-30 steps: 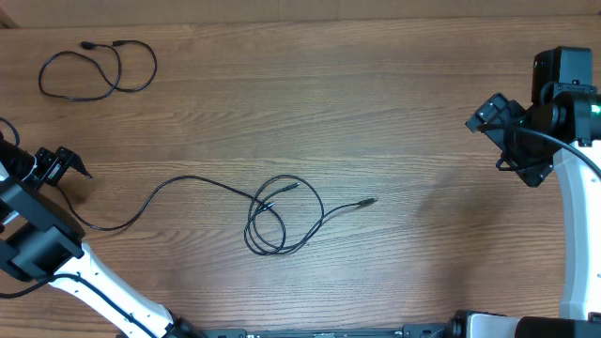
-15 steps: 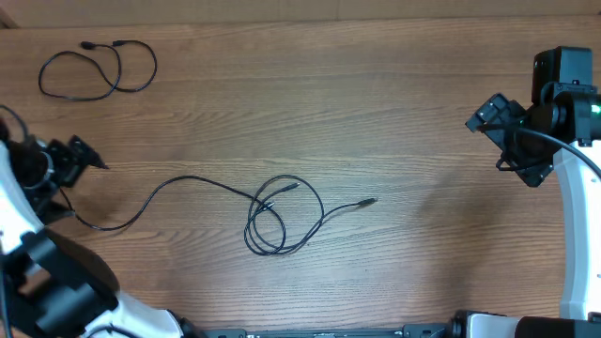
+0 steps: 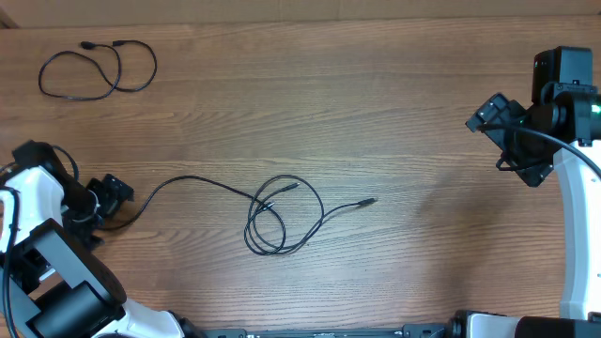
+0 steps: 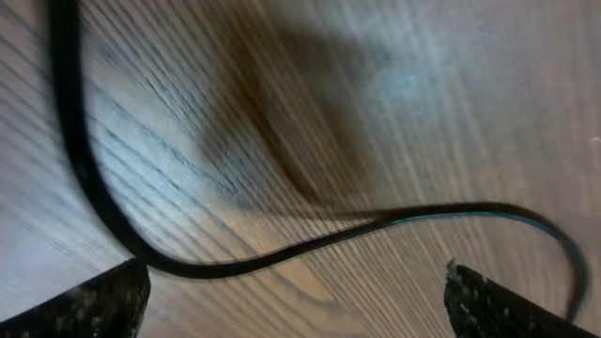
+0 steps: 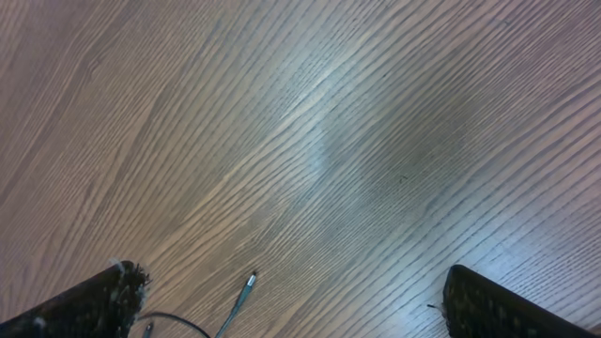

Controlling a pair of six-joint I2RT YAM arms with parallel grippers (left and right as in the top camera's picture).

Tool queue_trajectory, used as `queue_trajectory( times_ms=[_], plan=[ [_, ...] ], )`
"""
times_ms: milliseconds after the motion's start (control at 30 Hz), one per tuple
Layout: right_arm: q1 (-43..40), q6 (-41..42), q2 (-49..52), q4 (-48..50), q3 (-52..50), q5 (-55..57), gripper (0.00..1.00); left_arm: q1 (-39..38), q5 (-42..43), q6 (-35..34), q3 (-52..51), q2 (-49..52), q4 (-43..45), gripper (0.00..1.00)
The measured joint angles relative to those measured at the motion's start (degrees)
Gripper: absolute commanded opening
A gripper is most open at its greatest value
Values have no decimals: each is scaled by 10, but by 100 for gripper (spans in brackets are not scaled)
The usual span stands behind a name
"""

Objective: Untangle cables

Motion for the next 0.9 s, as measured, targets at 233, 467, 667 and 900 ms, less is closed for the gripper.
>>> queue_trajectory(
  times_ms=[233,467,667,900],
  plan=[
    [0,0,0,0,0,0,100,0,-13,-6,-55,0,102,95],
    [0,0,0,0,0,0,100,0,-19,-17,-71,0,128,68],
    [0,0,0,0,0,0,100,0,-18,-19,-72,0,120,4],
    [0,0,0,0,0,0,100,0,53,-21,-51,0,74,4]
  ],
)
